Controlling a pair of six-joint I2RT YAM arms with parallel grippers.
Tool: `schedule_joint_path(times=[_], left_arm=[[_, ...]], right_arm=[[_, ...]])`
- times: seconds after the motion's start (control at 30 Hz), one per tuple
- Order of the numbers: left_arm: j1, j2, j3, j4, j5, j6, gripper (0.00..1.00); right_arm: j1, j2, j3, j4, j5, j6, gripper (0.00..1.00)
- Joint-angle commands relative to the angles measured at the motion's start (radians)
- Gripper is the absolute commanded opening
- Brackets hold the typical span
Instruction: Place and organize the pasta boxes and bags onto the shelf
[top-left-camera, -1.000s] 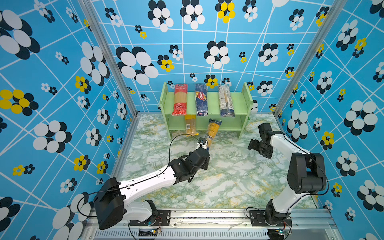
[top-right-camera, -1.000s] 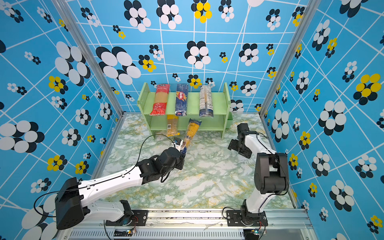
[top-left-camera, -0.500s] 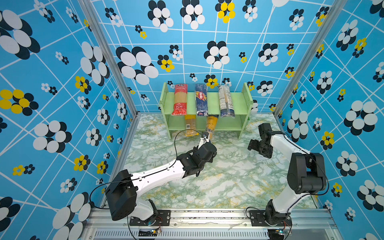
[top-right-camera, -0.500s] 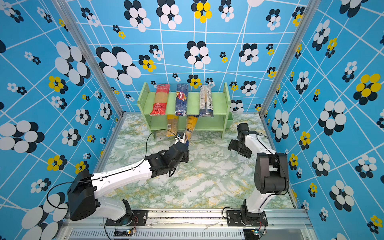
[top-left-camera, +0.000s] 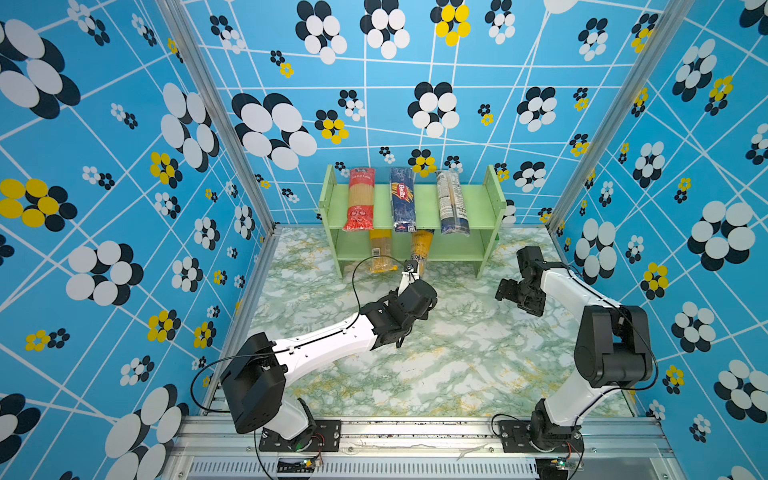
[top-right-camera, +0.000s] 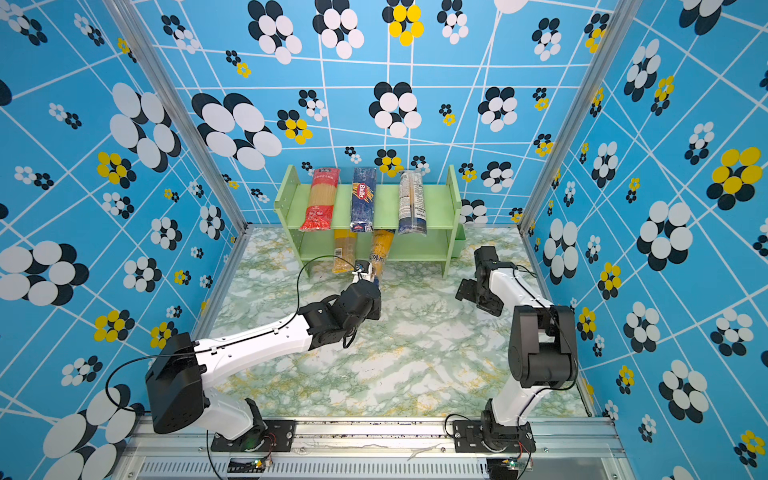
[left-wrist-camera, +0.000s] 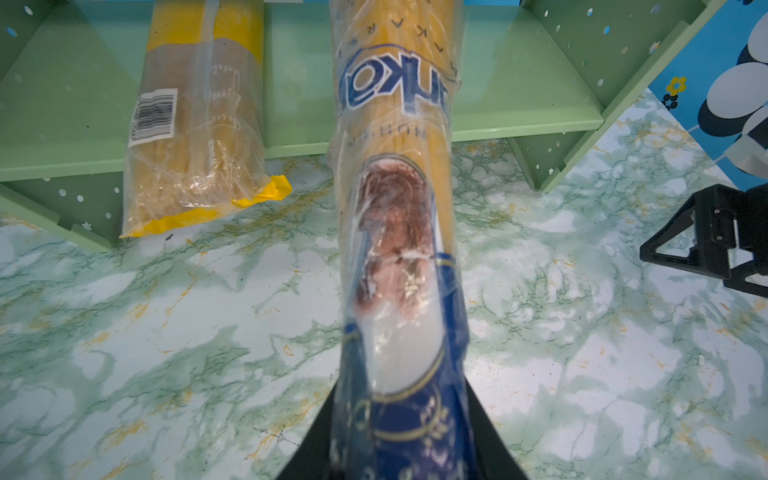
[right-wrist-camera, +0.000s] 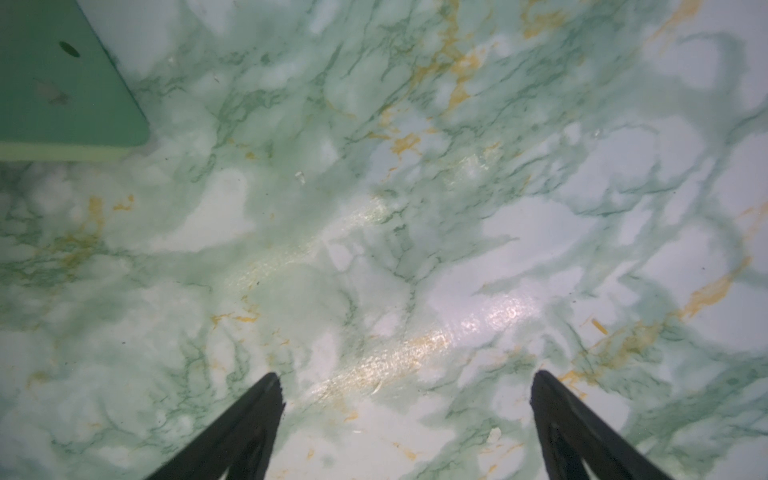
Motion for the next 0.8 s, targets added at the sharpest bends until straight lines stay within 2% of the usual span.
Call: schedule_joint_path(times=[0.0, 0.77], left_arm=[[0.008, -0.005, 0.075, 0.126, -0.083, -0.014, 0.0], [0.012, 0.133, 0.179, 0.166, -0.098, -0.014, 0.0]], right_arm=[[-0.007, 0.011, 0.017, -0.017, -0.012, -0.013, 0.95], [-0.006, 0.003, -0.012, -0.013, 0.0, 0.001, 0.95]])
